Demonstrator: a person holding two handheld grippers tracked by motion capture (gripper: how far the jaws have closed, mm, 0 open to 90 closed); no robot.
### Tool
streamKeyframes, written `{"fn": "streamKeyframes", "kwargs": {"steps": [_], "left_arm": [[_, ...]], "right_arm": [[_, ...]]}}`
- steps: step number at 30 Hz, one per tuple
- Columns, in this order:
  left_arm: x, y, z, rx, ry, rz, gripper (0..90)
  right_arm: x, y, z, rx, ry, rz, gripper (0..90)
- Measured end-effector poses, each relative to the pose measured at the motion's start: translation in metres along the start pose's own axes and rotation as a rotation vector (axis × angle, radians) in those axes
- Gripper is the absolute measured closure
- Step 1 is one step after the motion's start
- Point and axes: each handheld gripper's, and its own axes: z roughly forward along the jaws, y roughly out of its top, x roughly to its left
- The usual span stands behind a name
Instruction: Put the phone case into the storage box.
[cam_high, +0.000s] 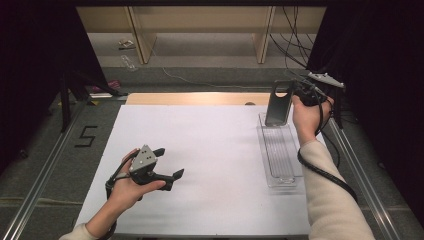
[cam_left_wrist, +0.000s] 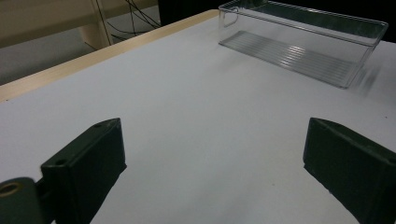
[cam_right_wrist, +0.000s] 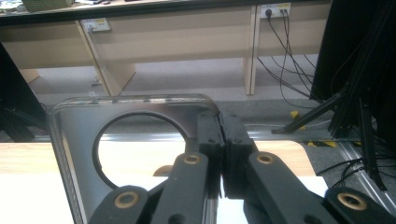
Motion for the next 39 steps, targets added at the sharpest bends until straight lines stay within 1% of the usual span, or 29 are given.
{"fn": "streamKeyframes", "kwargs": {"steps": [23, 39], "left_arm": [[0.0, 0.0, 0.0, 0.001, -0.001, 0.0, 5.0], [0.0, 0.0, 0.0, 0.002, -0.003, -0.001, 5.1]], "right_arm": [[-0.002, -0.005, 0.015, 0.042, -0.009, 0.004, 88.9], [-0.003, -0.009, 0.021, 0.07, -0.017, 0.008, 88.6]]}}
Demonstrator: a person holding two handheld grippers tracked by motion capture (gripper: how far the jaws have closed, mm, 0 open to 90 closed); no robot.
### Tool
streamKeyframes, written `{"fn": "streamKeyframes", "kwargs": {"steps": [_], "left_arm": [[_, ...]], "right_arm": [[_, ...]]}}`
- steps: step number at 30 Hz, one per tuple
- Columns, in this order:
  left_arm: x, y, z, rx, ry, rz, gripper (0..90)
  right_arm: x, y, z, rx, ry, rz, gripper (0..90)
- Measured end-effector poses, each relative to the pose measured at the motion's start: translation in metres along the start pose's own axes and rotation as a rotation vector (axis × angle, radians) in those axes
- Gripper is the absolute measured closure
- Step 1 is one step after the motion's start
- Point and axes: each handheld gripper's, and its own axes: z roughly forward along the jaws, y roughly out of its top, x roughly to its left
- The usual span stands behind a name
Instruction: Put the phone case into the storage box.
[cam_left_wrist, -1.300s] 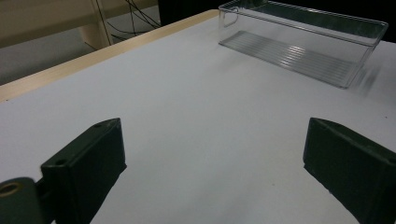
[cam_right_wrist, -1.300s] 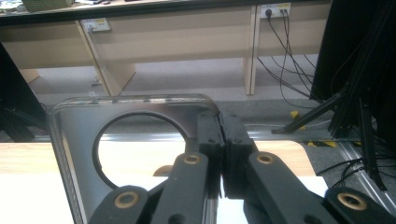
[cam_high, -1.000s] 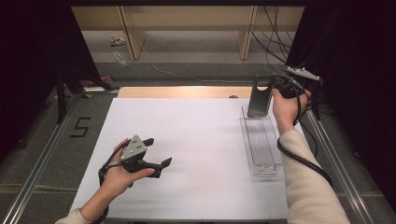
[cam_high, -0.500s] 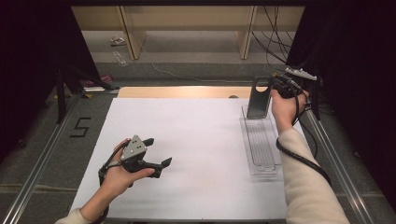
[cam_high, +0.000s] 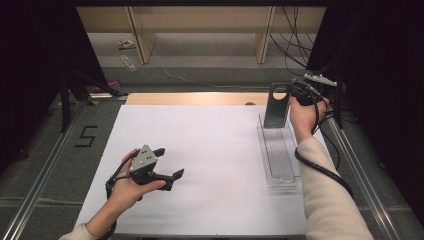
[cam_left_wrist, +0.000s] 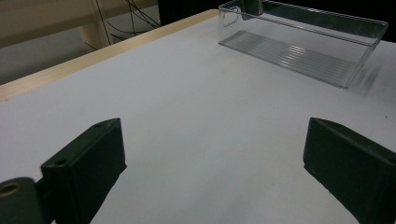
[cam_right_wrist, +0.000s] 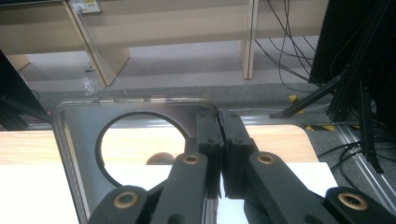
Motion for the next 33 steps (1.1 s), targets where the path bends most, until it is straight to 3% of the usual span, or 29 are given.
{"fn": "streamKeyframes", "kwargs": {"steps": [33], "left_arm": [[0.0, 0.0, 0.0, 0.001, -0.001, 0.001, 5.1]], "right_arm": [[-0.001, -0.009, 0.015, 0.063, -0.01, 0.003, 87.4]]}}
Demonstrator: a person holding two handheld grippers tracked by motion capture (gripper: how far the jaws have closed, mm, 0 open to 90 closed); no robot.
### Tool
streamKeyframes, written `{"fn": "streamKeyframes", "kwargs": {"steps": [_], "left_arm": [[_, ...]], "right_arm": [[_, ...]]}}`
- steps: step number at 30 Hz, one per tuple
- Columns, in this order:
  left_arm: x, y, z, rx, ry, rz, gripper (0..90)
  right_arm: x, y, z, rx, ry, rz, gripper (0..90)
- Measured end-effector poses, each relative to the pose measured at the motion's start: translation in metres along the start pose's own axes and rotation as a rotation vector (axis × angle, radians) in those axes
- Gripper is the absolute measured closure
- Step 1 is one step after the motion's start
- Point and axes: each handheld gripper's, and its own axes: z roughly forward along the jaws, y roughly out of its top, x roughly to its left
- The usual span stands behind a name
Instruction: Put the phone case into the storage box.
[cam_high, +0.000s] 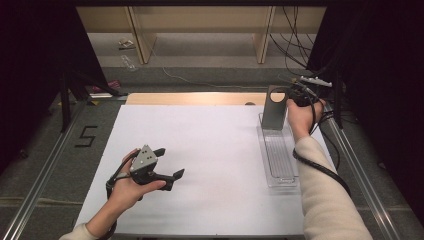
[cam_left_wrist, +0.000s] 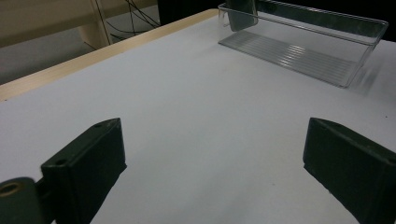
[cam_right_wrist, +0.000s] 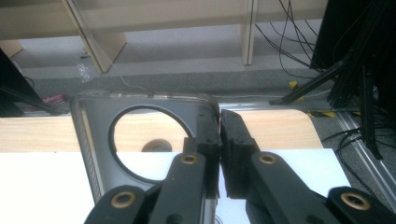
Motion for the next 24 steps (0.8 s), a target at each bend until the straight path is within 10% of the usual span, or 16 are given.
{"fn": "streamKeyframes", "kwargs": {"steps": [24], "left_arm": [[0.0, 0.0, 0.001, 0.002, 0.002, 0.002, 5.4]], "right_arm": [[-0.002, -0.01, 0.012, 0.033, 0.024, -0.05, 87.1]]}}
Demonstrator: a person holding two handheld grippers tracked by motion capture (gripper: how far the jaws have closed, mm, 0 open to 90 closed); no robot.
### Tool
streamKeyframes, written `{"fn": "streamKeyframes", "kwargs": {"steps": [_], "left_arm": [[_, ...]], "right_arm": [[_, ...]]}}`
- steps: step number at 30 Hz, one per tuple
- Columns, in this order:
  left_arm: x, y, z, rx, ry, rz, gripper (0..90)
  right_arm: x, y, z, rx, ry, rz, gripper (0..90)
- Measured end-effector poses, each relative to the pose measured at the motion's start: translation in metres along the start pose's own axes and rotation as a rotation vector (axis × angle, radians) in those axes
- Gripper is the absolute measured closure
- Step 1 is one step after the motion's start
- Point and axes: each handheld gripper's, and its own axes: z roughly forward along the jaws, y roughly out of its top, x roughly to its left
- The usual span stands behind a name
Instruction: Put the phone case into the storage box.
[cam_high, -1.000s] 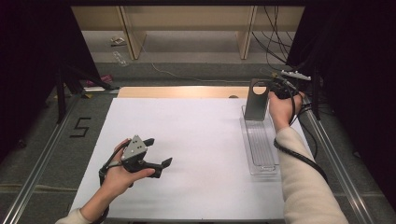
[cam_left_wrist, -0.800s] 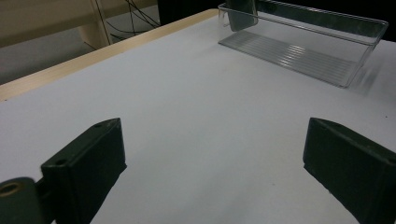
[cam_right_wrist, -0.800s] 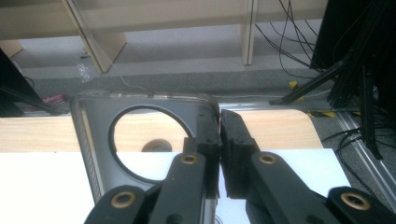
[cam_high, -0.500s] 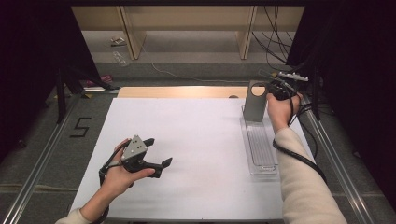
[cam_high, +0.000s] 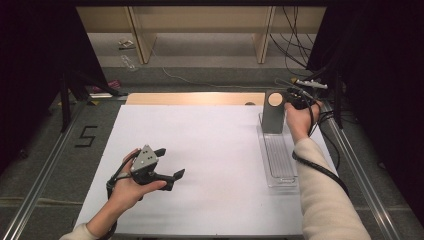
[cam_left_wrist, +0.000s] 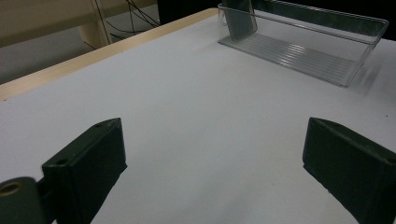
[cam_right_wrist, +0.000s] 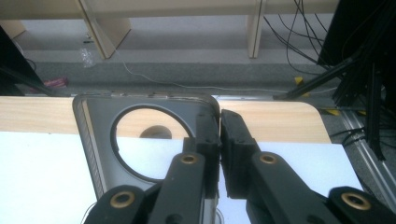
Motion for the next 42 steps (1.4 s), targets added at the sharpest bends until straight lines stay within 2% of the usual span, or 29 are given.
{"fn": "streamKeyframes", "kwargs": {"steps": [15, 32, 38, 42], "left_arm": [[0.0005, 0.0003, -0.0002, 0.001, 0.001, 0.0, 5.4], [0.0007, 0.0005, -0.0005, -0.001, 0.002, 0.0, 5.5], [0.0006, 0.0005, -0.0004, 0.0, 0.002, 0.001, 5.5], [0.0007, 0.0004, -0.0002, 0.0, 0.002, 0.0, 5.5]], "right_arm": [[0.0038, -0.0005, 0.0032, 0.0, 0.025, -0.018, 86.2], [0.0041, -0.0015, 0.0066, -0.001, 0.023, -0.029, 83.4], [0.0032, -0.0029, 0.0076, 0.002, 0.02, -0.038, 81.3], [0.0038, -0.0029, 0.0083, 0.001, 0.019, -0.035, 76.8]]}}
